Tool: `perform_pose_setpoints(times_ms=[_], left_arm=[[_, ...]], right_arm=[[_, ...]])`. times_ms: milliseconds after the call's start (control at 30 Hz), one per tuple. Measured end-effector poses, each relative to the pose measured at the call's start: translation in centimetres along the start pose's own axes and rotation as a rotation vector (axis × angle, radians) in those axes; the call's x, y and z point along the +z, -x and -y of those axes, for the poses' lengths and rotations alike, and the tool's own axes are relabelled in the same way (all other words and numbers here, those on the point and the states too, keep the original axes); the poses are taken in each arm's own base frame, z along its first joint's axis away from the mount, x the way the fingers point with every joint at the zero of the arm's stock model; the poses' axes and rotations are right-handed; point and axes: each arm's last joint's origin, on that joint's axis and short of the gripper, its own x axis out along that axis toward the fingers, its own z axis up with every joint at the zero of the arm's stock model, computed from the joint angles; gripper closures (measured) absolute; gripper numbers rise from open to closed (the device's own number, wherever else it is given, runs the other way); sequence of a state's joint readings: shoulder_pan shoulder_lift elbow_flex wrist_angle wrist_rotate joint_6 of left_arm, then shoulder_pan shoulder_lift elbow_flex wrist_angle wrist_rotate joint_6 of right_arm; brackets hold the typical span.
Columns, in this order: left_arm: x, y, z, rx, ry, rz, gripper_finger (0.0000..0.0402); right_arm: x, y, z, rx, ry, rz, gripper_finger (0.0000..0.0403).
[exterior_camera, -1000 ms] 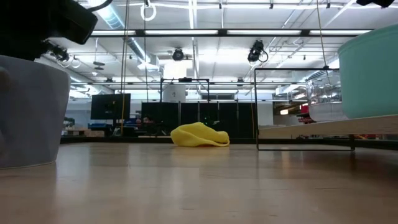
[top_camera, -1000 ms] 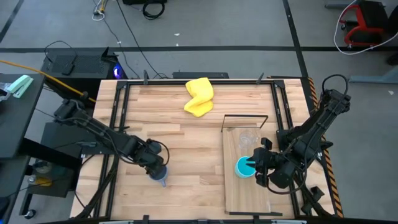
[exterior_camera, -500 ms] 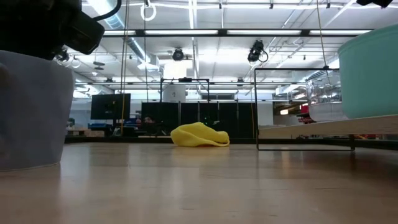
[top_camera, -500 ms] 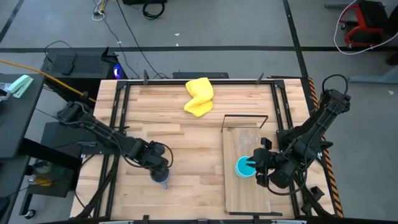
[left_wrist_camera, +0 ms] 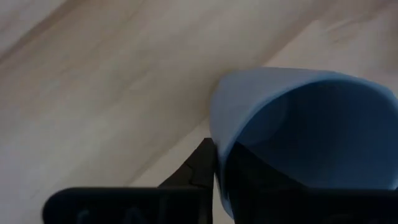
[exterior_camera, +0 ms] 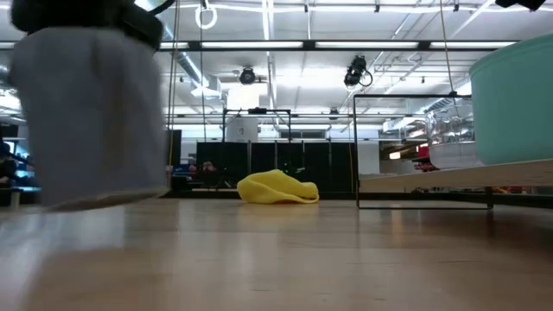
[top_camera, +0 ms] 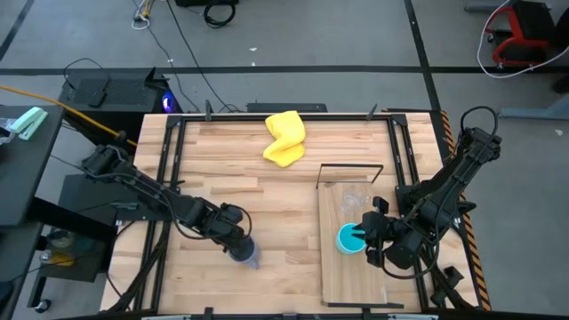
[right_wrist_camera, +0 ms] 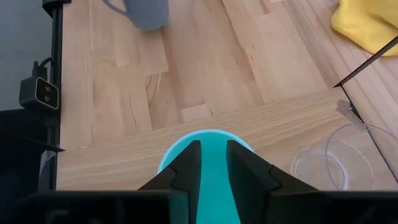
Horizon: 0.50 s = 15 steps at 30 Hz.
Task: Stack small to large cups/mugs on shelf
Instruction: Put the purple mug on the shelf
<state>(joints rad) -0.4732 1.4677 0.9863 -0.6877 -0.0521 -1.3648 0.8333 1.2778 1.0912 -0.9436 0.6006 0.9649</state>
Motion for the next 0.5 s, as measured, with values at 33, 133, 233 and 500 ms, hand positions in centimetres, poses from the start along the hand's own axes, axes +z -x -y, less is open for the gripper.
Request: perform_pose_setpoints(times_ms=[33,133,233,500], left_arm=[[0.1,0.0,0.3,-0.029,-0.017,0.015,0.0372],[0.5,0.1,1.1,-0.112,-0.058,0.069,0.0379],[0.8,0.2,1.8,-0.177,-0.093,0.116,0.0379],[1.9,-2.6,2.9,-0.110,-0.096,0.109,0.0379]], right_arm=[[0.0,0.0,0.0,0.000,0.000,0.000,0.0320],[0.0,0.0,0.0,0.000,0.003,0.000,0.0321],[0.0,0.0,0.0,0.003,0.039,0.002,0.0324],[1.1,-0.3,-0.5,0.060,0.111,0.066,0.0325]])
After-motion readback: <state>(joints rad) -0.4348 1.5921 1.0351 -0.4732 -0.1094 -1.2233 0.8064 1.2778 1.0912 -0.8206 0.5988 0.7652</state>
